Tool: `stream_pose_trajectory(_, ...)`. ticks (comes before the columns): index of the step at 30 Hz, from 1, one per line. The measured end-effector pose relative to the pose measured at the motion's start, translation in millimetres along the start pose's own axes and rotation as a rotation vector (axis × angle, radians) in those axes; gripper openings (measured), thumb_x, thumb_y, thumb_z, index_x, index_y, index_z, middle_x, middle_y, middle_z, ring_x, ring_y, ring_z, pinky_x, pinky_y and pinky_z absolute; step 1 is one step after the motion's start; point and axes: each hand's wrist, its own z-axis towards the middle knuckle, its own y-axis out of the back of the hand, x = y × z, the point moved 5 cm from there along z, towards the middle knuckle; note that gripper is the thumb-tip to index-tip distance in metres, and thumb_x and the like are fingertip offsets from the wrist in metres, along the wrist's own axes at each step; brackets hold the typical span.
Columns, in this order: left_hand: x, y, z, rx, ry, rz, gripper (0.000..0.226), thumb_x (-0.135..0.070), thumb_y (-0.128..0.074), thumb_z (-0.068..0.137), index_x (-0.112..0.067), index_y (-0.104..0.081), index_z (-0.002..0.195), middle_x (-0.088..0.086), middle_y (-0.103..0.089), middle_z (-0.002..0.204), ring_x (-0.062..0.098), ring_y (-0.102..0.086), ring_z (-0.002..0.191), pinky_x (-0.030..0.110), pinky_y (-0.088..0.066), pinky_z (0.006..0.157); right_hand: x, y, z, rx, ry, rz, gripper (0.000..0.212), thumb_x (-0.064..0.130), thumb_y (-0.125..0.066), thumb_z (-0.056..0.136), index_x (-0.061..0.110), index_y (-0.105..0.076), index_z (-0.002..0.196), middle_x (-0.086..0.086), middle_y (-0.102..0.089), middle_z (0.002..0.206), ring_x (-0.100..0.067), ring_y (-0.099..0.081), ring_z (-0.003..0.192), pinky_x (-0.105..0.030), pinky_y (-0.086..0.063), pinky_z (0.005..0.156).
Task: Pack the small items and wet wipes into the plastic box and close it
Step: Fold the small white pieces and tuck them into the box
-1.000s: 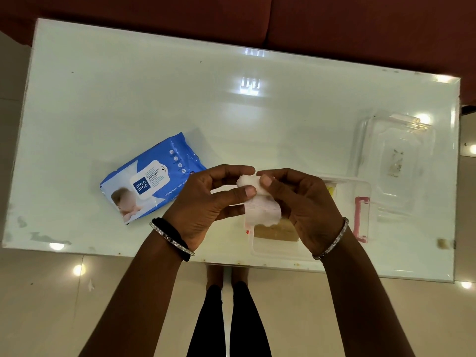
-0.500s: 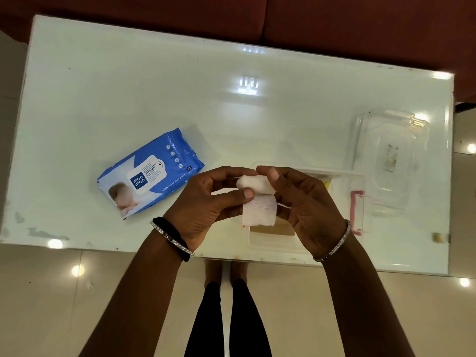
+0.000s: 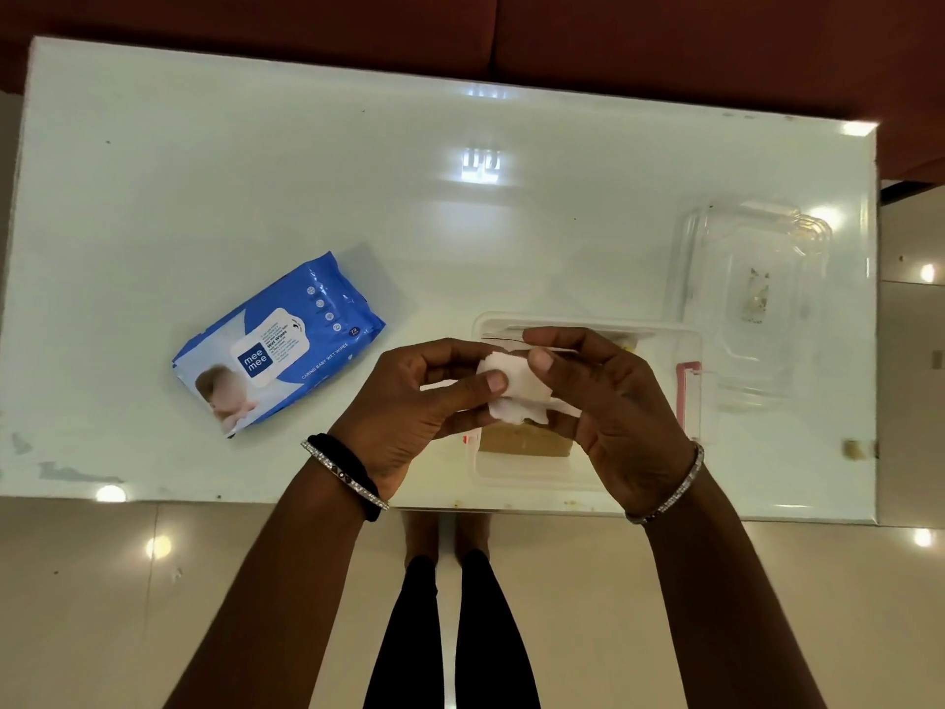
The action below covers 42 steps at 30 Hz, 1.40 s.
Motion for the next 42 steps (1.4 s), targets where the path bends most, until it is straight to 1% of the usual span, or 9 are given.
stream_pose_trajectory(4,3.0,-6.6,2.6,0.047,-0.043,0.096,0.032,-0.004,-0.076,0.071,-0.013,-0.073,0.101,0.006,-0.074,0.104,0.021,-0.071,0.098,0.027,-0.058,0.075,-4.7,9.8,-4.0,-0.013,-0.068,-0.05,0.033,0.024,-0.073,0.076,0.003,-0.072,0.101,-0.013,-0.075,0.095,-0.026,-0.075,0.082,-0.03,-0.06,0.065)
stream_pose_trajectory(8,9.0,-12.9,5.8,0.064,0.006,0.22,0.035,-0.005,-0.076,0.072,-0.019,-0.072,0.104,0.002,-0.073,0.107,0.019,-0.069,0.101,0.037,-0.055,0.09,-7.7,21.5,-8.0,-0.035,-0.025,-0.007,0.036,0.018,-0.08,0.066,-0.001,-0.072,0.095,-0.029,-0.069,0.104,-0.033,-0.073,0.088,-0.032,-0.061,0.074)
stream_pose_trajectory(15,19.4,-29.9,10.9,0.074,0.09,0.137,0.032,-0.008,-0.077,0.074,-0.012,-0.07,0.105,0.017,-0.073,0.093,0.023,-0.072,0.086,0.03,-0.059,0.073,-19.8,46.5,-20.3,-0.019,-0.03,-0.076,0.033,0.005,-0.085,0.057,0.014,-0.065,0.081,-0.011,-0.073,0.088,-0.027,-0.072,0.085,-0.038,-0.059,0.078)
stream_pose_trajectory(18,24.2,-32.9,13.3,0.012,0.029,0.318,0.026,-0.006,-0.075,0.077,-0.015,-0.071,0.1,0.015,-0.074,0.089,0.028,-0.072,0.084,0.041,-0.06,0.078,-23.1,65.6,-24.7,-0.15,-0.005,-0.219,0.042,-0.007,-0.084,0.06,0.017,-0.066,0.089,-0.005,-0.07,0.089,-0.021,-0.07,0.086,-0.027,-0.056,0.071)
stream_pose_trajectory(22,18.4,-26.3,12.0,-0.263,-0.229,0.751,0.015,-0.021,-0.074,0.078,-0.029,-0.069,0.09,-0.004,-0.068,0.071,0.013,-0.067,0.064,0.036,-0.059,0.065,-28.9,97.3,-26.9,-0.393,0.022,-0.53,0.044,-0.006,-0.074,0.077,0.018,-0.068,0.114,-0.004,-0.066,0.101,-0.024,-0.063,0.093,-0.034,-0.053,0.082)
stream_pose_trajectory(27,17.9,-17.2,5.7,-0.478,-0.366,1.157,0.023,-0.028,-0.073,0.078,-0.036,-0.065,0.098,-0.003,-0.049,0.099,0.017,-0.059,0.083,0.029,-0.051,0.065,-38.7,99.2,-24.4,-0.493,0.037,-0.926,0.027,0.02,-0.075,0.083,0.017,-0.067,0.108,0.003,-0.069,0.097,-0.019,-0.065,0.094,-0.03,-0.051,0.081)
stream_pose_trajectory(30,25.6,-8.5,4.4,-0.459,-0.353,1.147,0.03,-0.022,-0.075,0.078,-0.035,-0.065,0.103,-0.002,-0.047,0.11,0.016,-0.057,0.088,0.034,-0.057,0.071,-50.2,92.8,-18.6,-0.523,-0.044,-1.037,0.03,0.03,-0.079,0.078,0.02,-0.063,0.102,0.003,-0.072,0.095,-0.019,-0.067,0.091,-0.034,-0.053,0.079)
stream_pose_trajectory(35,29.8,-0.5,6.8,-0.411,-0.334,0.975,0.033,-0.016,-0.075,0.079,-0.034,-0.067,0.105,-0.002,-0.053,0.112,0.003,-0.062,0.075,0.005,-0.045,0.064,-61.2,91.1,1.8,-0.602,-0.249,-1.228,0.032,0.038,-0.078,0.078,0.015,-0.067,0.098,-0.007,-0.073,0.096,-0.028,-0.068,0.09,-0.03,-0.047,0.07)
stream_pose_trajectory(42,30.2,1.0,6.2,-0.39,-0.361,0.827,0.037,-0.008,-0.077,0.075,-0.029,-0.071,0.105,0.0,-0.056,0.102,0.001,-0.063,0.071,-0.004,-0.041,0.062,-59.8,96.8,22.8,-0.533,-0.424,-1.239,0.034,0.035,-0.084,0.073,0.008,-0.075,0.092,-0.014,-0.073,0.091,-0.031,-0.069,0.09,-0.027,-0.042,0.066)
